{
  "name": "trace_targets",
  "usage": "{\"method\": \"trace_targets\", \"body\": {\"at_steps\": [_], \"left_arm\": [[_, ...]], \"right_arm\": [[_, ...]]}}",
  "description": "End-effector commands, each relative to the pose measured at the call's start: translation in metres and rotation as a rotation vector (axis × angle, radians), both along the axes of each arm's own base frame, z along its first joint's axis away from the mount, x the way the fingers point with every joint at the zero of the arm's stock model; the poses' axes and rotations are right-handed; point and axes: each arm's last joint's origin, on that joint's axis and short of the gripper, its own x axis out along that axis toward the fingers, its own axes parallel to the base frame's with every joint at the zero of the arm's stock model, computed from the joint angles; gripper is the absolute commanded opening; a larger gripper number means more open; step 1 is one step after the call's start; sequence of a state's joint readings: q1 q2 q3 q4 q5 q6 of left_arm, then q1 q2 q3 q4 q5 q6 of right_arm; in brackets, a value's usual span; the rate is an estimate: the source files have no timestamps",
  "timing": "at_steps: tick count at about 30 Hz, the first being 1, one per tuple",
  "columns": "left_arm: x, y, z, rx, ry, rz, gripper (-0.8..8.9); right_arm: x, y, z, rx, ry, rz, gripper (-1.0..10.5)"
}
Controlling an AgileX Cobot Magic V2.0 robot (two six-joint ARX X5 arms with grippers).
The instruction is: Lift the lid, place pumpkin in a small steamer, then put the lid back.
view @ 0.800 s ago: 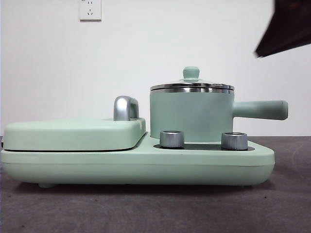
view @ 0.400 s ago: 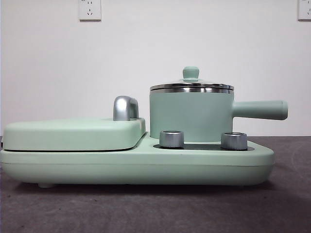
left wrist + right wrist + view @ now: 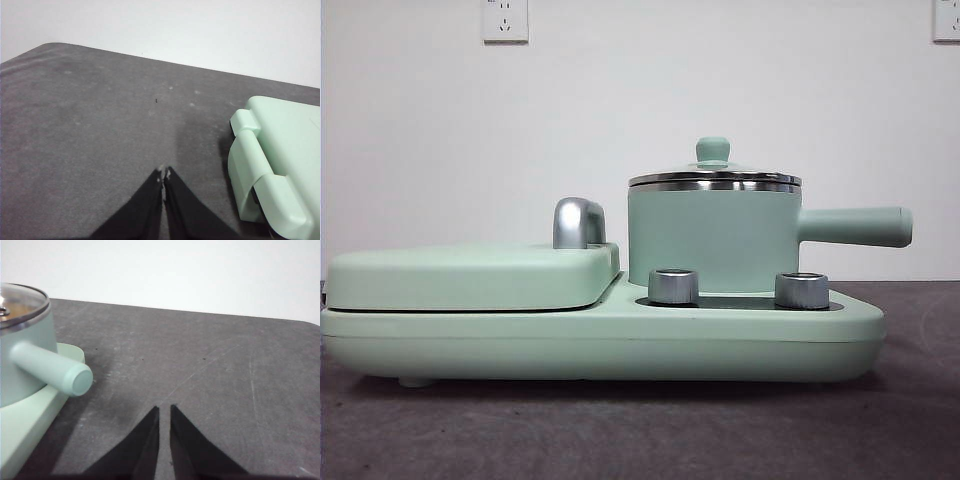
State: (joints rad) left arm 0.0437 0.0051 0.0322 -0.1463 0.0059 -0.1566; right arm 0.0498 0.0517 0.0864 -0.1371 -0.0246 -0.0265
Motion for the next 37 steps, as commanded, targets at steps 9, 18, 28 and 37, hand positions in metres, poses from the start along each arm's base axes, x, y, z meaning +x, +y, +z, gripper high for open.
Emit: {"method": "trace_targets", "body": {"at_steps": [9, 18, 28, 37], "left_arm": [[0.001, 0.000, -0.006, 0.009, 0.009, -0.001, 0.07], [0.001, 0.000, -0.006, 0.009, 0.009, -0.001, 0.07], [0.001, 0.000, -0.006, 0.009, 0.009, -0.001, 0.07], [0.001, 0.000, -0.006, 0.009, 0.009, -0.001, 0.07]], "right_arm": [[0.001, 0.000, -0.023, -0.002, 0.034, -0.003, 0.3], [0.001, 0.000, -0.021, -0.001, 0.019, -0.001, 0.3], [0.002, 0.000, -0.018, 0.001, -0.013, -0.002, 0.3], [0.001, 0.000, -0.018, 0.000, -0.013, -0.001, 0.3]]}}
